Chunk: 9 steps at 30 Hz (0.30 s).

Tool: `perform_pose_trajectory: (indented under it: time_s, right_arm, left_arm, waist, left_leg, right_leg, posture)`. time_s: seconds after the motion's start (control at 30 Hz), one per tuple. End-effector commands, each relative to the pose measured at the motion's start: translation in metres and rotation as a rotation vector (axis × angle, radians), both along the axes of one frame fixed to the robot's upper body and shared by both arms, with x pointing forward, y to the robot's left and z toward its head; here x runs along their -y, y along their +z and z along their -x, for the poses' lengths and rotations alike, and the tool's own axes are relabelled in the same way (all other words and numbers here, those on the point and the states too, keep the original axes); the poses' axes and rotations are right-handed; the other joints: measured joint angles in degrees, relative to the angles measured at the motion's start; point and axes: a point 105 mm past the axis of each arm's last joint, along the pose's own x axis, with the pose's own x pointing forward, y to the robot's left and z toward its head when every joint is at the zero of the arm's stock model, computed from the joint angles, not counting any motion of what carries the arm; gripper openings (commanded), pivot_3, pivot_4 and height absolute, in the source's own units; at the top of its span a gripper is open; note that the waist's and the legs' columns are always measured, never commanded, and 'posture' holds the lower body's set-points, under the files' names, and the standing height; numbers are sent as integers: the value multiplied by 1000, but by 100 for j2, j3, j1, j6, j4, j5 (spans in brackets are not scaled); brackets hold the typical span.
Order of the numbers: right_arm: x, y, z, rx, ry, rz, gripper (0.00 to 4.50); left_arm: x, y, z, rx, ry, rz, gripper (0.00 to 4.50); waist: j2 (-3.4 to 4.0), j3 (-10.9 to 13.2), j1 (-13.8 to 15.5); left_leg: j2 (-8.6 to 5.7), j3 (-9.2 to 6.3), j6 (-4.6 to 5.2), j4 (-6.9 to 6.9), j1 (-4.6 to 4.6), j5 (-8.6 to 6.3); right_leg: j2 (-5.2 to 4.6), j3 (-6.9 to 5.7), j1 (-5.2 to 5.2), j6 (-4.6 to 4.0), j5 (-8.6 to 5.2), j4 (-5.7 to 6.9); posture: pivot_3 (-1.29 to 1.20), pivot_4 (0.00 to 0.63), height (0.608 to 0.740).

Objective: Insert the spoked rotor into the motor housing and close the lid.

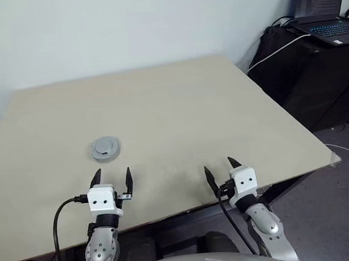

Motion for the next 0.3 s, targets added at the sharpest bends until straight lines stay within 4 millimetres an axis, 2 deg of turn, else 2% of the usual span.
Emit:
perform_pose_trajectory:
  time_s: [0.03,0.3]
  right_arm:
    - [2,12,-5,60,-10,-13,4500]
    - [-2,13,-3,57,4,-20,4500]
  left_arm:
    - [6,20,-4,64,-6,-7,4470]
    - [9,29,-8,52,-8,18,4470]
  waist:
    - [0,0,1]
    - [1,-1,0]
  left_leg:
    - [0,0,0,0,0,0]
    - [0,-1,0,1,1,0]
  right_leg:
    - [0,0,1,0,0,0]
    - [1,0,1,0,0,2]
  posture:
    - [0,0,740]
    - [0,0,740]
